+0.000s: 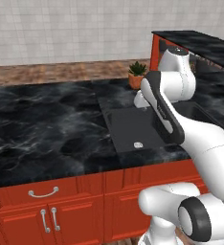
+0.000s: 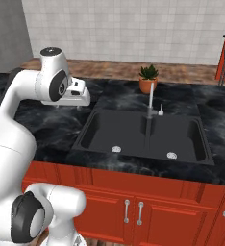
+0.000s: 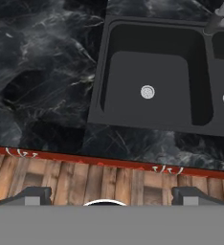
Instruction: Take a straw from the drawer in front and place it inside the glass cup on the dining counter.
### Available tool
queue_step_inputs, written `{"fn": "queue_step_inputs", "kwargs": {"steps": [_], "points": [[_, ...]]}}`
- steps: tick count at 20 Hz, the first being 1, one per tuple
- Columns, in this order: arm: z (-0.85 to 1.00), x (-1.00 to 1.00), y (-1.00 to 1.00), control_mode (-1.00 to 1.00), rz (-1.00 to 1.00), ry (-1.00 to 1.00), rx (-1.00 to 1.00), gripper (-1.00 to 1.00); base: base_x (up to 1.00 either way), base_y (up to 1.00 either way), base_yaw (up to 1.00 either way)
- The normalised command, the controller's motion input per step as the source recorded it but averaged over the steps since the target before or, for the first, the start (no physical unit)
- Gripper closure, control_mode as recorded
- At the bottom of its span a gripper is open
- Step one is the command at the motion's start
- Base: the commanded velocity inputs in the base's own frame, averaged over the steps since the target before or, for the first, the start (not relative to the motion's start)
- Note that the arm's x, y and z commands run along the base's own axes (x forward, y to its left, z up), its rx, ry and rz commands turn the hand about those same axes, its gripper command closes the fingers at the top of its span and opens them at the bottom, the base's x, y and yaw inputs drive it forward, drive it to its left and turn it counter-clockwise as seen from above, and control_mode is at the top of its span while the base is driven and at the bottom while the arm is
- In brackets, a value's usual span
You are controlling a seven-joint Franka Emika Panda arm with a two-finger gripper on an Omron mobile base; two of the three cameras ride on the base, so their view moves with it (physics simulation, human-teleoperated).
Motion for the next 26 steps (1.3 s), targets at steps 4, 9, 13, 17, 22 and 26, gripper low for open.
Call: {"fn": "queue_step_inputs", "kwargs": {"steps": [4,9,13,17,22,26], "points": [[0.00,0.00,0.00,1.00,0.00,0.00,0.00,-1.00,0.20,-0.17,0.00],[0.00,0.01,0.08,-1.00,0.00,0.00,0.00,-1.00,0.02,-0.01,0.00],[-0.04,-0.11,0.77,-1.00,0.03,0.00,-0.04,-1.00,0.00,0.00,0.00],[-0.13,-0.25,0.99,-1.00,0.05,0.00,-0.09,-1.00,0.00,0.00,0.00],[-0.21,-0.31,1.00,-1.00,0.06,0.00,-0.14,-1.00,0.00,0.00,0.00],[-0.29,-0.40,1.00,-1.00,0.06,-0.02,-0.21,-1.00,0.00,0.00,0.00]]}}
